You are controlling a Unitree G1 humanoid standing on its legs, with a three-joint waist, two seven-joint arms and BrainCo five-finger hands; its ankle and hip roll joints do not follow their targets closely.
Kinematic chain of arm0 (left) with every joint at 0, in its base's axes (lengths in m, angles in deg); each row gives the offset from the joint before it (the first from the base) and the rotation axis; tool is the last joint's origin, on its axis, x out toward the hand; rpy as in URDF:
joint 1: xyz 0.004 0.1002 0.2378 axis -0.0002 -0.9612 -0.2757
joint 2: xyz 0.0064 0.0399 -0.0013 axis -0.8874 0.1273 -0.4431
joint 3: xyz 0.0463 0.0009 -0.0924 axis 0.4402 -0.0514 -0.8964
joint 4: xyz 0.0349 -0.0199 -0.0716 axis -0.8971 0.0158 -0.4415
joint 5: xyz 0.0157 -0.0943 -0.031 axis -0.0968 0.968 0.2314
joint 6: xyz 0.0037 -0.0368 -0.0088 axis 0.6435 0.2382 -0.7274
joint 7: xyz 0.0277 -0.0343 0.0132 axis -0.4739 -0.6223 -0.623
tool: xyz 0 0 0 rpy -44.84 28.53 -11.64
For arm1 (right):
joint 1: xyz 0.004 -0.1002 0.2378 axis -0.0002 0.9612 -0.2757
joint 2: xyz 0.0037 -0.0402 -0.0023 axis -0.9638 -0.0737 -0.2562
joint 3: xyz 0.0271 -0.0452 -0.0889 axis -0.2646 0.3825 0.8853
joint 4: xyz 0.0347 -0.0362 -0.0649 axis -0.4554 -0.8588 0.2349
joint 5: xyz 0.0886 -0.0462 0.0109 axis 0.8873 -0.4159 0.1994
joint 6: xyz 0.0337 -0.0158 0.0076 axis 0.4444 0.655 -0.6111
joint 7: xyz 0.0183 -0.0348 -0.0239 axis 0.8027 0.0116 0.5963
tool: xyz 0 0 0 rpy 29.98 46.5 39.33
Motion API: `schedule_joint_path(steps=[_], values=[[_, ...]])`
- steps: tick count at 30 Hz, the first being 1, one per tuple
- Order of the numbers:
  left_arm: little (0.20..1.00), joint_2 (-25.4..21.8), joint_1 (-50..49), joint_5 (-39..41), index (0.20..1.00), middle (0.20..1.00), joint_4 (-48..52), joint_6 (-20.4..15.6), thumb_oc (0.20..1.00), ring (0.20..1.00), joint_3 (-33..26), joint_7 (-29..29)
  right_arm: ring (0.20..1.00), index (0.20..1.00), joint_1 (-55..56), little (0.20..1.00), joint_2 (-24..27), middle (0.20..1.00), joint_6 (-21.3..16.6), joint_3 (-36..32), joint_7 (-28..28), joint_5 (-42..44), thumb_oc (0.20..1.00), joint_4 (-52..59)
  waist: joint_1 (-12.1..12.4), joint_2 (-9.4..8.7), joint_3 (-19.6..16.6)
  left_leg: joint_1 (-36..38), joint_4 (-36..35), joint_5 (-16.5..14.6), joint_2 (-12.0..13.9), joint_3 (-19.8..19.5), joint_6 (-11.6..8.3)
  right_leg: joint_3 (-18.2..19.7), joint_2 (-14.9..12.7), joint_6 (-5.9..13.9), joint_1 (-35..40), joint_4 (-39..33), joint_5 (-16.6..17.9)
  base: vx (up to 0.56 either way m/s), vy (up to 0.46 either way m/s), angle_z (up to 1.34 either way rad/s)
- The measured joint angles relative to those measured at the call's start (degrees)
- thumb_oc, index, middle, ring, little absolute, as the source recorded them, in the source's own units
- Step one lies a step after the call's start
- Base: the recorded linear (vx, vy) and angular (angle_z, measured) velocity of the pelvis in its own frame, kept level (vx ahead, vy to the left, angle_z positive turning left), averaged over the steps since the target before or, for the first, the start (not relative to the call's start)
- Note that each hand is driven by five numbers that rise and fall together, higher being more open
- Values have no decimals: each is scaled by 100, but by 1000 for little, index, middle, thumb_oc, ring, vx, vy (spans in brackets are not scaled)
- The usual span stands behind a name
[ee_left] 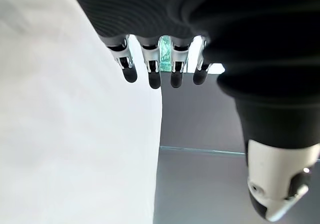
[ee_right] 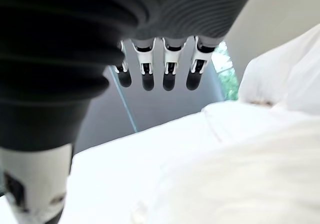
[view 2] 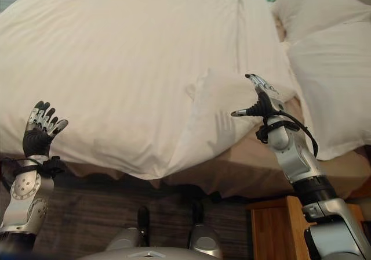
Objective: Making the bed.
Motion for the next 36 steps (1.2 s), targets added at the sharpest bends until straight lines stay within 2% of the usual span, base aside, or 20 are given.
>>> schedule_joint_path(steps=[1, 2, 5, 7, 12, 14, 16, 18, 24, 26, 28, 31, 34, 35, 36], values=[[1000, 6, -116, 0, 1000, 1000, -223, 4, 1000, 1000, -78, -4, 1000, 1000, -485, 1000, 22, 1000, 42, 407, 6, -1, 1000, -363, 44, 29, 7, 10, -3, 11, 30, 34, -20, -36, 3, 2, -10, 0, 291, 73, -83, 22], [1000, 39, -247, 6, 1000, 1000, -286, 46, 1000, 1000, -72, -41, 1000, 1000, -689, 1000, 28, 1000, 62, 437, -6, -1, 1000, -416, 66, 175, 20, -65, -9, 43, 168, 6, -68, -107, 136, -72, -36, 3, 276, 103, -138, 8], [1000, 38, -484, 7, 1000, 1000, -315, 41, 1000, 1000, -83, -17, 1000, 1000, -1055, 1000, 30, 1000, 85, 632, -74, 0, 1000, -550, 206, 316, 29, -145, 22, 151, 452, -6, -175, -195, 429, -179, -112, 34, 279, 77, -135, 4], [1000, 25, -502, 4, 1000, 1000, -316, 43, 1000, 1000, -83, 25, 1000, 1000, -1237, 1000, 49, 1000, 108, 660, -86, -2, 1000, -590, 196, 353, 48, -196, 21, 186, 537, -113, -234, -259, 515, -260, -119, 31, 241, 66, -133, 11], [1000, -129, -414, 43, 1000, 1000, -331, 23, 1000, 1000, -158, 66, 1000, 1000, -1971, 1000, 180, 1000, 111, 913, -115, -2, 1000, -1015, 134, 446, 80, -529, 23, 238, 688, -160, -372, -345, 673, -322, -427, 22, 261, 57, -134, 4], [1000, -167, -3, 11, 1000, 1000, -888, -36, 1000, 1000, 99, 7, 1000, 1000, -2153, 1000, 104, 1000, 176, 1120, -170, -5, 1000, -1228, 138, 563, 88, -544, 22, 250, 716, -192, -392, -364, 703, -376, -430, 8, 261, 46, -124, 7], [1000, -178, 657, 27, 1000, 1000, -1409, 61, 1000, 1000, 109, -16, 1000, 1000, -2672, 1000, -50, 1000, 133, 1528, -195, -11, 1000, -1797, 181, 690, 96, -698, -6, 241, 752, -279, -446, -401, 747, -410, -549, 11, 243, 22, -121, 8], [1000, -213, 1275, 95, 1000, 1000, -1669, -74, 1000, 1000, 204, -126, 1000, 1000, -3251, 1000, -244, 1000, 200, 1873, -281, -8, 1000, -2506, 182, 780, 97, -988, 23, 391, 811, -388, -552, -539, 850, -508, -776, 33, 313, 11, -163, 23], [1000, -347, 2042, 102, 1000, 1000, -2435, -112, 1000, 1000, 846, -207, 1000, 1000, -3932, 1000, -512, 1000, 172, 2216, -407, 6, 1000, -3059, 196, 971, 152, -1351, 25, 523, 926, -598, -641, -752, 989, -572, -1030, 35, 319, 6, -108, 14], [1000, -483, 2374, 107, 1000, 1000, -2840, -149, 1000, 1000, 1212, -222, 1000, 1000, -4268, 1000, -726, 1000, 172, 2430, -547, 11, 1000, -3586, 190, 1020, 166, -1478, 26, 559, 968, -613, -695, -797, 1017, -587, -1143, 33, 313, -4, -103, 7], [1000, -515, 2674, 113, 1000, 1000, -2990, -197, 1000, 1000, 1321, -231, 1000, 1000, -4466, 1000, -793, 1000, 161, 2526, -630, 12, 1000, -3845, 195, 1052, 181, -1705, 26, 607, 1007, -653, -735, -838, 1066, -625, -1340, 35, 340, -42, -99, 7], [1000, -574, 3073, 242, 1000, 1000, -3337, -243, 1000, 1000, 1623, -230, 1000, 1000, -4764, 1000, -908, 1000, 144, 2817, -665, 12, 1000, -4244, 191, 1115, 214, -1963, 27, 682, 1024, -657, -765, -848, 1085, -643, -1597, 36, 354, -43, -40, 0], [1000, -581, 3674, 327, 1000, 1000, -4094, -227, 1000, 1000, 1976, -227, 1000, 1000, -4990, 1000, -1119, 1000, 125, 3115, -765, 15, 1000, -4802, 171, 1240, 281, -2209, 27, 715, 1041, -597, -746, -802, 1071, -689, -1880, 36, 421, -42, 4, -7], [1000, -583, 3755, 327, 1000, 1000, -4159, -222, 1000, 1000, 2007, -229, 736, 736, -4998, 736, -1136, 736, 106, 3113, -788, 16, 736, -4829, 185, 1264, 294, -2239, 26, 718, 1036, -570, -743, -776, 1066, -691, -1914, 38, 456, -81, 26, -14], [1000, -550, 3988, 332, 1000, 1000, -4385, -247, 1000, 1000, 2124, -234, 200, 200, -5006, 200, -1136, 200, 57, 3122, -856, 63, 200, -4960, 136, 1341, 348, -2289, 27, 726, 1024, -513, -733, -718, 1034, -684, -2003, 37, 473, -109, 39, -21]])
